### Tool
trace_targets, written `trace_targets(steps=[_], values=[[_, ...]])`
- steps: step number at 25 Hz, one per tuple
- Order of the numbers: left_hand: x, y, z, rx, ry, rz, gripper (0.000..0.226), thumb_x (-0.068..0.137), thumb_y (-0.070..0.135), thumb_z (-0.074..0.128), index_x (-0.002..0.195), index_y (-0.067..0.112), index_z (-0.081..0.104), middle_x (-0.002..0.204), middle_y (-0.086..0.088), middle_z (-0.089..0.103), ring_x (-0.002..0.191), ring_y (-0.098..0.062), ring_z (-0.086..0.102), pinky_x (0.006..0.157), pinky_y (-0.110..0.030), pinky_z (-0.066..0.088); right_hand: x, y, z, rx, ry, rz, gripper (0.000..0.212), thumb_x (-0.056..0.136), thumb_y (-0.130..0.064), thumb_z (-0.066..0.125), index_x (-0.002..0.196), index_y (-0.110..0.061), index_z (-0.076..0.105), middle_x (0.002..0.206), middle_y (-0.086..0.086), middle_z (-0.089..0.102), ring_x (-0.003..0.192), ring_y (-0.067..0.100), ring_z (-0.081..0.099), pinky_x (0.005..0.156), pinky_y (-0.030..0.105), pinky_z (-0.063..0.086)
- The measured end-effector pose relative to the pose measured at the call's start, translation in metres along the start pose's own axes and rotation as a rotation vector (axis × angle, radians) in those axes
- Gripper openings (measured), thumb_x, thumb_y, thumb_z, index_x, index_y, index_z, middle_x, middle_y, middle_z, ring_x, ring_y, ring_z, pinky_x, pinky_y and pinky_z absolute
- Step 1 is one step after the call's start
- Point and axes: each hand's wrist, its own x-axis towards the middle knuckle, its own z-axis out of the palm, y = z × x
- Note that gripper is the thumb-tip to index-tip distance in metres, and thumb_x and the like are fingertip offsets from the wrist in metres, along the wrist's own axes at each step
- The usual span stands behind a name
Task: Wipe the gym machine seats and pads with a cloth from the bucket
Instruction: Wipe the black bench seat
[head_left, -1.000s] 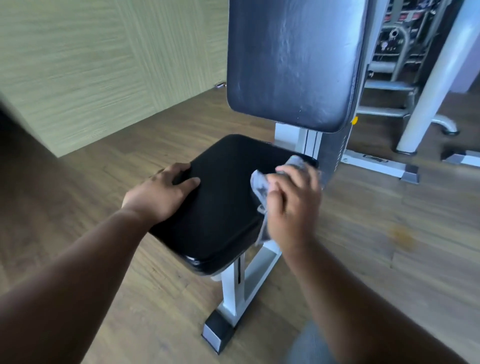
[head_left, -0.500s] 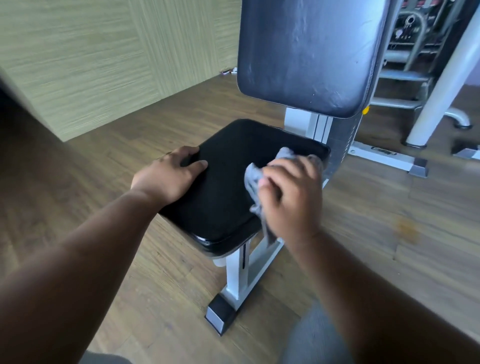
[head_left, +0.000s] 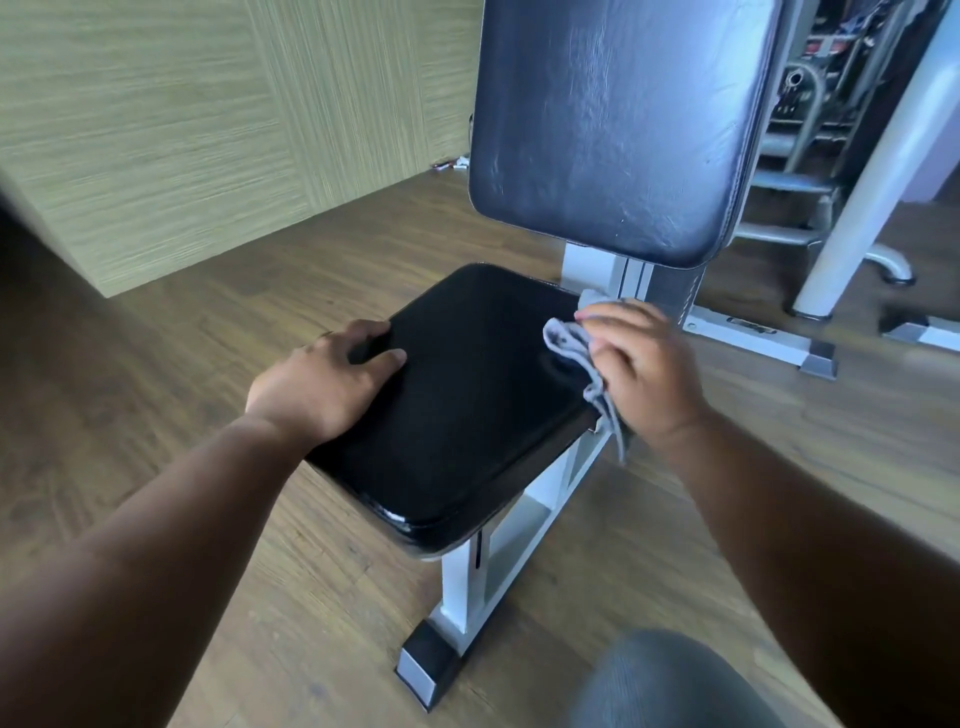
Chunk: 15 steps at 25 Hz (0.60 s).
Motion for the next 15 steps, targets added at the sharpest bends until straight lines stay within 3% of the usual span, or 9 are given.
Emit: trace_targets(steps=[3,5,7,9,13,15], values=[[0.001,0.0,-0.001,0.009,-0.003,-0.007,0.05,0.084,0.074,0.046,0.132,0.059,0.044,0.141,0.01,0.055,0.128,-0.022,0.053,0.102,-0.04,0.042,0.015,-0.013,-0.004,-0.019,-0.068,0.163,0.033,0.086,-0.025,0.049,0.098,-0.019,0.08,0.117,-0.001,0.073,0.112,0.028,0.062,0.101,0.043,0.046],[0.0,-0.001,-0.003,0.011,-0.01,-0.015,0.049,0.085,0.074,0.046,0.132,0.06,0.044,0.142,0.011,0.054,0.129,-0.022,0.052,0.102,-0.039,0.042,-0.008,-0.054,0.001,-0.038,-0.048,0.085,0.033,0.086,-0.028,0.053,0.108,-0.03,0.078,0.126,-0.003,0.07,0.117,0.028,0.06,0.108,0.046,0.038],[-0.001,0.0,-0.003,0.014,-0.019,-0.014,0.049,0.085,0.074,0.045,0.132,0.06,0.043,0.142,0.013,0.054,0.129,-0.021,0.051,0.101,-0.038,0.041,-0.031,-0.087,-0.004,0.069,-0.174,-0.039,0.037,0.09,-0.035,0.05,0.118,-0.036,0.073,0.136,-0.008,0.063,0.127,0.023,0.054,0.113,0.044,0.031],[-0.003,0.002,-0.003,0.013,-0.027,-0.024,0.05,0.085,0.075,0.045,0.133,0.06,0.042,0.142,0.013,0.054,0.129,-0.021,0.052,0.1,-0.038,0.042,-0.014,-0.076,-0.011,0.062,-0.321,-0.093,0.043,0.092,-0.039,0.039,0.123,-0.038,0.069,0.142,-0.009,0.059,0.131,0.018,0.051,0.114,0.041,0.031],[-0.006,0.004,-0.005,-0.012,-0.018,-0.041,0.051,0.084,0.074,0.047,0.132,0.059,0.045,0.141,0.012,0.055,0.128,-0.02,0.053,0.1,-0.035,0.042,0.077,-0.033,0.005,-0.169,-0.634,0.336,0.045,0.099,-0.04,0.029,0.139,-0.05,0.047,0.161,-0.013,0.031,0.148,0.019,0.026,0.118,0.044,0.025],[-0.006,0.005,-0.007,-0.05,-0.04,-0.05,0.054,0.079,0.076,0.048,0.131,0.059,0.047,0.14,0.014,0.056,0.128,-0.019,0.053,0.103,-0.036,0.042,0.086,-0.069,0.033,-0.273,-0.724,0.178,0.049,0.1,-0.042,0.026,0.148,-0.049,0.031,0.165,-0.009,0.02,0.151,0.027,0.017,0.117,0.047,0.022]])
